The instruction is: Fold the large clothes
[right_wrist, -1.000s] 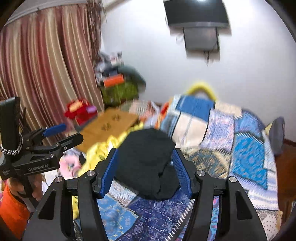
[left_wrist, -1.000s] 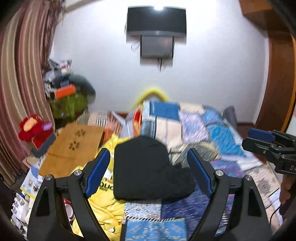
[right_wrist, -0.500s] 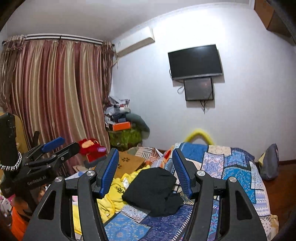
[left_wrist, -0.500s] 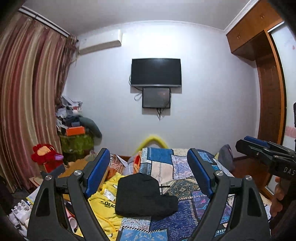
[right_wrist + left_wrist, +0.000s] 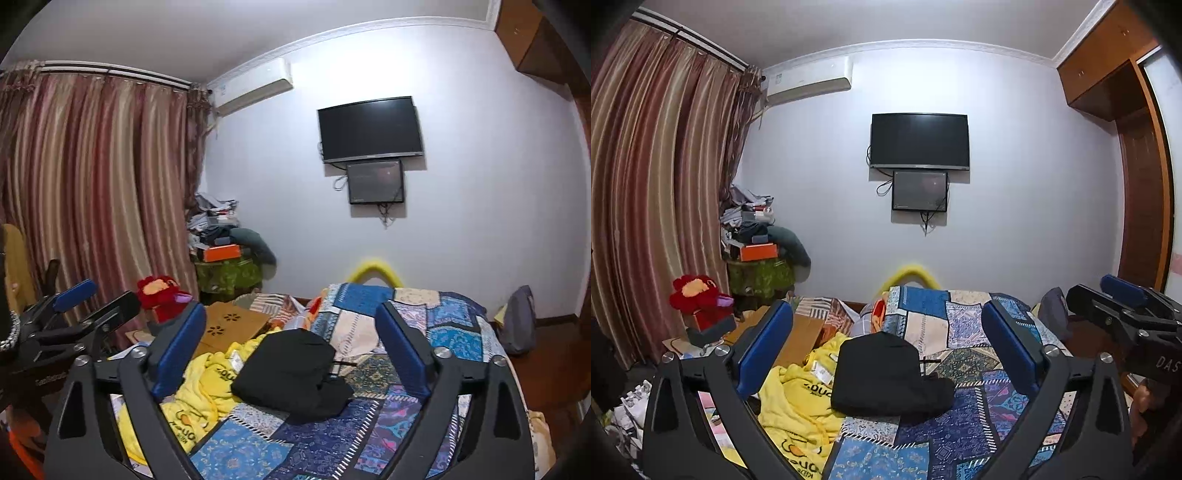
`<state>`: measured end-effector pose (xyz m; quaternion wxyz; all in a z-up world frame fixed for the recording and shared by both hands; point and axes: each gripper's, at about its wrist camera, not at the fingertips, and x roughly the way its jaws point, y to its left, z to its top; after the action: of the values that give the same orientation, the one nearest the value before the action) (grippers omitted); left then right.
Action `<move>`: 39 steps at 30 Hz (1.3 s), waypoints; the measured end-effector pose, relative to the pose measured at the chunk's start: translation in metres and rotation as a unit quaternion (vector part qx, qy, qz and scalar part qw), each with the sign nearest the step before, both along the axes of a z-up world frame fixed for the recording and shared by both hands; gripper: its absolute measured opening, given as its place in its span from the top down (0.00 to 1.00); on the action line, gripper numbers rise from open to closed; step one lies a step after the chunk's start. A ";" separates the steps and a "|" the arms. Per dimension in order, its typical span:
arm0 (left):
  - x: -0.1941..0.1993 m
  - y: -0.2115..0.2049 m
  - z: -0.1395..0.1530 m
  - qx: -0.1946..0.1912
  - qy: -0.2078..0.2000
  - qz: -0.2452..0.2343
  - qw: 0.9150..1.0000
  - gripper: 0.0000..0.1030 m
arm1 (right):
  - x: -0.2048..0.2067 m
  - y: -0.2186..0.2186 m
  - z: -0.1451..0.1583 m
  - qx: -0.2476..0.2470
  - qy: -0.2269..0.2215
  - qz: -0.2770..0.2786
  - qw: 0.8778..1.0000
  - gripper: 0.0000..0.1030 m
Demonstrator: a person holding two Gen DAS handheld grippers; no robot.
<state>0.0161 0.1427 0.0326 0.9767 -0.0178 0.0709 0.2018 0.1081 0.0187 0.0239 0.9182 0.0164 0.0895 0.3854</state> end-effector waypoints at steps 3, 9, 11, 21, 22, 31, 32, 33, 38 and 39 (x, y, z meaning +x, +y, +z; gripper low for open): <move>0.000 0.000 -0.003 0.000 0.004 0.004 1.000 0.00 | 0.002 -0.002 -0.002 -0.001 0.008 0.001 1.000 0.04; 0.000 -0.003 -0.007 -0.001 0.008 0.006 1.000 0.00 | -0.004 -0.005 -0.005 -0.011 0.008 0.000 1.000 0.04; 0.001 -0.003 -0.008 -0.002 0.008 0.005 1.000 0.00 | -0.007 -0.006 -0.007 -0.012 0.009 0.001 1.000 0.04; 0.005 -0.004 -0.010 -0.002 0.014 0.006 1.000 0.00 | -0.010 -0.007 -0.004 -0.012 0.012 0.003 1.000 0.04; 0.005 -0.004 -0.010 -0.001 0.014 0.006 1.000 0.00 | -0.010 -0.008 -0.004 -0.013 0.013 0.003 1.000 0.04; 0.005 -0.004 -0.012 -0.004 0.015 0.005 1.000 0.00 | -0.009 -0.006 -0.003 -0.016 0.018 0.003 1.000 0.04; 0.006 -0.004 -0.012 -0.005 0.015 0.006 1.000 0.00 | -0.009 -0.006 -0.003 -0.015 0.019 0.003 1.000 0.04; 0.006 -0.004 -0.013 -0.006 0.015 0.006 1.000 0.00 | -0.009 -0.006 -0.003 -0.015 0.019 0.002 1.000 0.04; 0.008 -0.002 -0.015 -0.014 0.019 -0.001 1.000 0.00 | -0.009 -0.008 -0.003 -0.014 0.020 0.002 1.000 0.04; 0.009 -0.001 -0.016 -0.016 0.019 -0.003 1.000 0.00 | -0.009 -0.008 -0.002 -0.014 0.020 0.002 1.000 0.04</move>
<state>0.0249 0.1414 0.0168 0.9754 -0.0297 0.0932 0.1978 0.0992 0.0107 0.0214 0.9158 0.0111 0.1132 0.3853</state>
